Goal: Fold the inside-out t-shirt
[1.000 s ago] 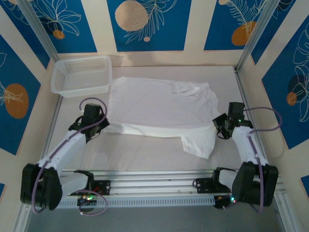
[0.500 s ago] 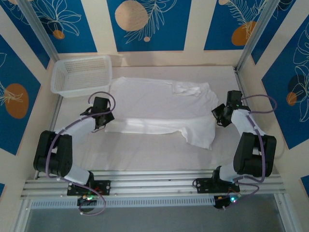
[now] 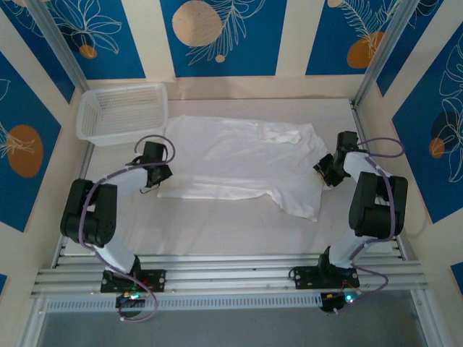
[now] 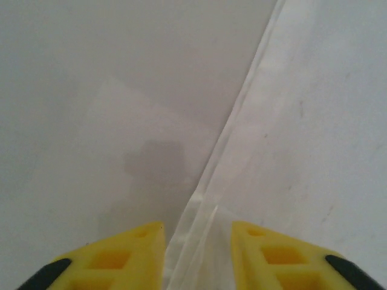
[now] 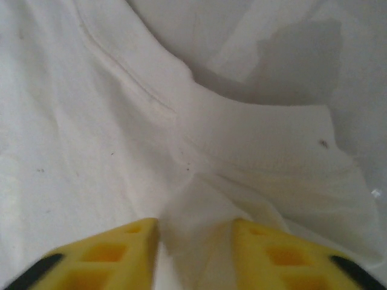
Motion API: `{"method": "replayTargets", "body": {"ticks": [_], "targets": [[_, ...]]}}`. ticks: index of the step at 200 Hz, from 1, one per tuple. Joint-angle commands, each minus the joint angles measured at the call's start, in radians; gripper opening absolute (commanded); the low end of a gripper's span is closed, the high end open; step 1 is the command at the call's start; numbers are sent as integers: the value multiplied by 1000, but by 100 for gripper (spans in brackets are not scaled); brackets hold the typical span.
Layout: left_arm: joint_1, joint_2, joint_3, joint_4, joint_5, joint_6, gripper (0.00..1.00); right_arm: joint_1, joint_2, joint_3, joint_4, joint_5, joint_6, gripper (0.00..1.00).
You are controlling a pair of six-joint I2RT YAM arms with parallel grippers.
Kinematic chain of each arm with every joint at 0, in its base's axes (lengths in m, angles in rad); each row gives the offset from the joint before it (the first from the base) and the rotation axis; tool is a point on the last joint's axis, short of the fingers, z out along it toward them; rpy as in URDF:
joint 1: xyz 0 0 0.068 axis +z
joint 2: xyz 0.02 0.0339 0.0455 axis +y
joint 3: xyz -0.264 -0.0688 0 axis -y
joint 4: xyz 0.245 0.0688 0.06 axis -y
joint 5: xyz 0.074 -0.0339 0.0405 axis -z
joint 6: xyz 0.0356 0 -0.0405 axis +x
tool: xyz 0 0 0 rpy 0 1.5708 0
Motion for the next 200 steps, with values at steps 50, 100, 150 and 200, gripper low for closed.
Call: {"method": "replayTargets", "body": {"ticks": [50, 100, 150, 200], "targets": [[10, -305, -52, -25, 94, 51, 51, -23, -384, -142, -85, 0, 83, 67], [-29, -606, -226, -78, 212, 69, 62, -15, -692, -499, -179, -10, 204, 66], [-31, -692, -268, -126, 121, 58, 67, 40, -607, -538, -119, -84, 153, 65], [-31, -636, -260, -118, 159, 51, 67, 122, -497, -402, -68, -79, 178, 0]]}}
